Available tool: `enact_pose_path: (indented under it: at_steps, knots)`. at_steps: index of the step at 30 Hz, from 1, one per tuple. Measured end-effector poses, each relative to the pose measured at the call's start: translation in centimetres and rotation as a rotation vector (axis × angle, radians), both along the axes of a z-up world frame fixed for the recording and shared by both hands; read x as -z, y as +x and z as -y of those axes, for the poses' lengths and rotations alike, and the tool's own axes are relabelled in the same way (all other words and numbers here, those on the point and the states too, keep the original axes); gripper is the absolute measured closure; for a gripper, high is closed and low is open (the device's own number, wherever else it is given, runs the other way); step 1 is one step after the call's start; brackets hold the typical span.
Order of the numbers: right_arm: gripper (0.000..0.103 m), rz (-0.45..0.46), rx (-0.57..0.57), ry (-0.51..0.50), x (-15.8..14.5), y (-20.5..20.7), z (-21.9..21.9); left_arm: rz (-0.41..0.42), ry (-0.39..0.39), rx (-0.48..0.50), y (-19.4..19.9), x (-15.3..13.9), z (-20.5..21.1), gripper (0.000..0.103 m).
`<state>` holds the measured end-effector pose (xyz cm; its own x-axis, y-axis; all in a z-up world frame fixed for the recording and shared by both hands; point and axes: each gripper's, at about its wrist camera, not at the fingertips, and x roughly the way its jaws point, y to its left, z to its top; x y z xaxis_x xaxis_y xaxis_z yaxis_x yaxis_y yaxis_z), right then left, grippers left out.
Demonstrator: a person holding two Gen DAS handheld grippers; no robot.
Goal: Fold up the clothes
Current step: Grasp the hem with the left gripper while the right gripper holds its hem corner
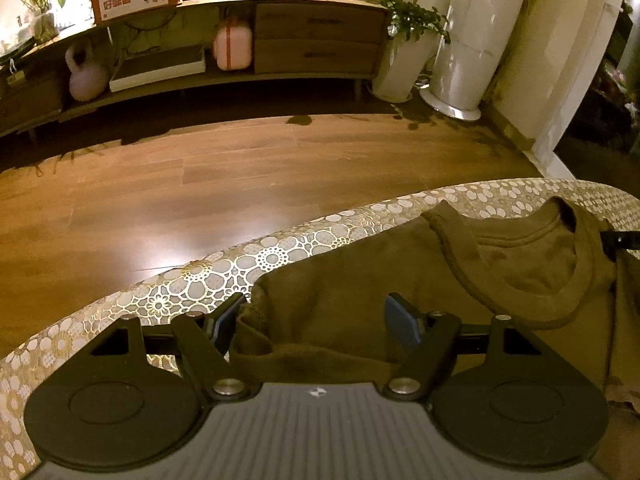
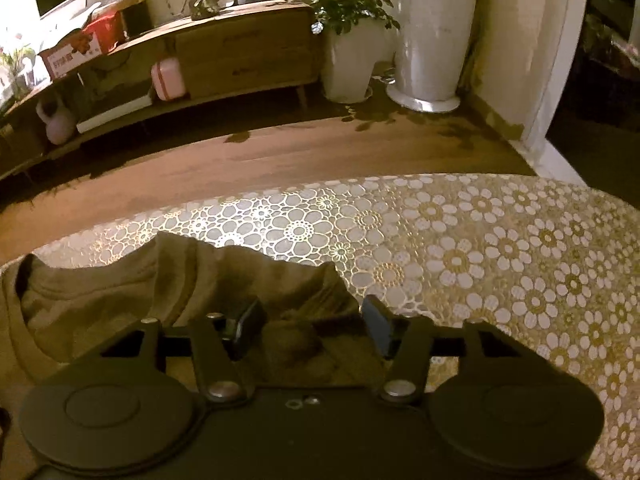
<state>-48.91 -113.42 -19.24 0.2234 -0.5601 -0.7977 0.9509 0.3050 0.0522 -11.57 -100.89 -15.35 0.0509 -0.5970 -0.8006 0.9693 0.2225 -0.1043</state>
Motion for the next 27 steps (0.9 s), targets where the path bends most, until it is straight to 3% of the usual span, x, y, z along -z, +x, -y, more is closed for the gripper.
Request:
enact_pose_path:
  at_steps: [1, 3, 5, 8, 20, 27]
  knots:
    - [0.000, 0.002, 0.007, 0.001, -0.1, 0.0, 0.0, 0.000, 0.000, 0.001, -0.1, 0.0, 0.0, 0.031]
    - [0.000, 0.017, 0.016, 0.008, -0.2, -0.1, 0.0, 0.004, 0.000, -0.003, -0.2, -0.2, -0.1, 0.050]
    - [0.000, 0.012, 0.004, -0.003, -0.3, 0.1, -0.4, 0.020, 0.004, -0.010, -0.5, -0.4, -0.2, 0.075]
    - [0.000, -0.013, -0.024, -0.043, -0.9, 0.3, -1.6, 0.026, 0.000, -0.037, -0.5, -0.8, -0.6, 0.091]
    - [0.000, 0.013, -0.080, -0.184, -6.6, -2.8, -8.6, 0.028, -0.126, -0.023, -3.3, -5.7, -7.6, 0.095]
    - [0.000, 0.068, -0.129, -0.230, -9.8, -8.4, -17.0, -0.036, -0.159, 0.008, -4.4, -8.4, -17.0, 0.095]
